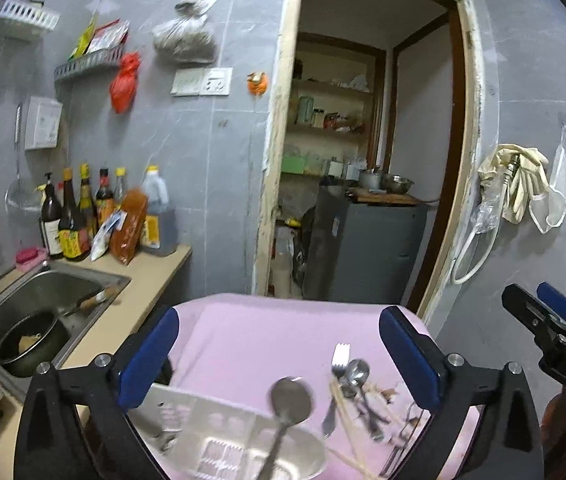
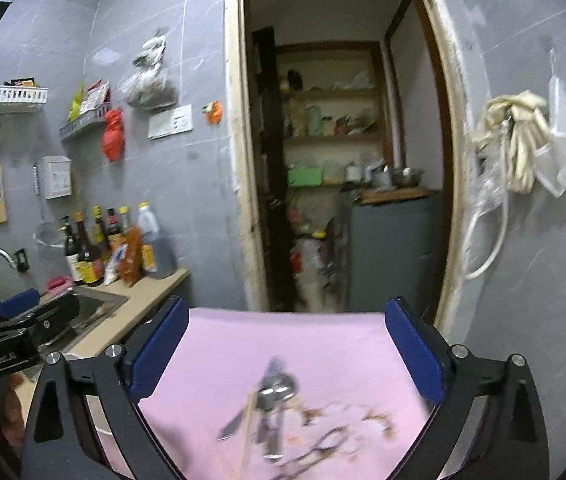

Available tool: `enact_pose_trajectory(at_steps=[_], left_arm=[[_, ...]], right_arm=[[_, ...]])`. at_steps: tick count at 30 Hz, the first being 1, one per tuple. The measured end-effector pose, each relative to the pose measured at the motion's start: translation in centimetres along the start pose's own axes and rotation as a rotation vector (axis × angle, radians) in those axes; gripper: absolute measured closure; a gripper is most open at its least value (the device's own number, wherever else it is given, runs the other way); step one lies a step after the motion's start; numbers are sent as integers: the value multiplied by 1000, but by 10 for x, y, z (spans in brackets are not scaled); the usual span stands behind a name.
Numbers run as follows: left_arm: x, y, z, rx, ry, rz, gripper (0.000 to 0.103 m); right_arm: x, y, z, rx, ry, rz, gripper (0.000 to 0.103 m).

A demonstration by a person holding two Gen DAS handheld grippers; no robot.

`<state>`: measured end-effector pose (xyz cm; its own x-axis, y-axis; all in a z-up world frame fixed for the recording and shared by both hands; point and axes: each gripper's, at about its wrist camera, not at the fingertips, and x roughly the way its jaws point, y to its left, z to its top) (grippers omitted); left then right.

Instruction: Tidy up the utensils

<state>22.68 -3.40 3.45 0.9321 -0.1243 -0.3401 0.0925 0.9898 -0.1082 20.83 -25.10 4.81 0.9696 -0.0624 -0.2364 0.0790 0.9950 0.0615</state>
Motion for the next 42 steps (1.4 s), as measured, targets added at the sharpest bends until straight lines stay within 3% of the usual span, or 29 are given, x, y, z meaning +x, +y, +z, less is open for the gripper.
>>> enact_pose_trajectory(at_steps=[7,15,25,29,37,42], left_arm=[[22,-44,-5,14,-25,3,0],[51,-86,-16,41,-19,25,0],[95,-120,-38,60,36,42,1],[116,-126,-50,60,86,41,11],[161,-119,-85,32,277,97,40],[182,-108,-109,10,405,125,50]], right_arm=[[8,-33,2,-68,-28,-27,5],[41,-75,-16,-74,11,-14,6],[97,-117,-53,-8,126,48,6],[127,-128,-72,22,192,104,7],[182,-124,-106,31,338,230,46],[207,-102,-125,-1,421,302,57]])
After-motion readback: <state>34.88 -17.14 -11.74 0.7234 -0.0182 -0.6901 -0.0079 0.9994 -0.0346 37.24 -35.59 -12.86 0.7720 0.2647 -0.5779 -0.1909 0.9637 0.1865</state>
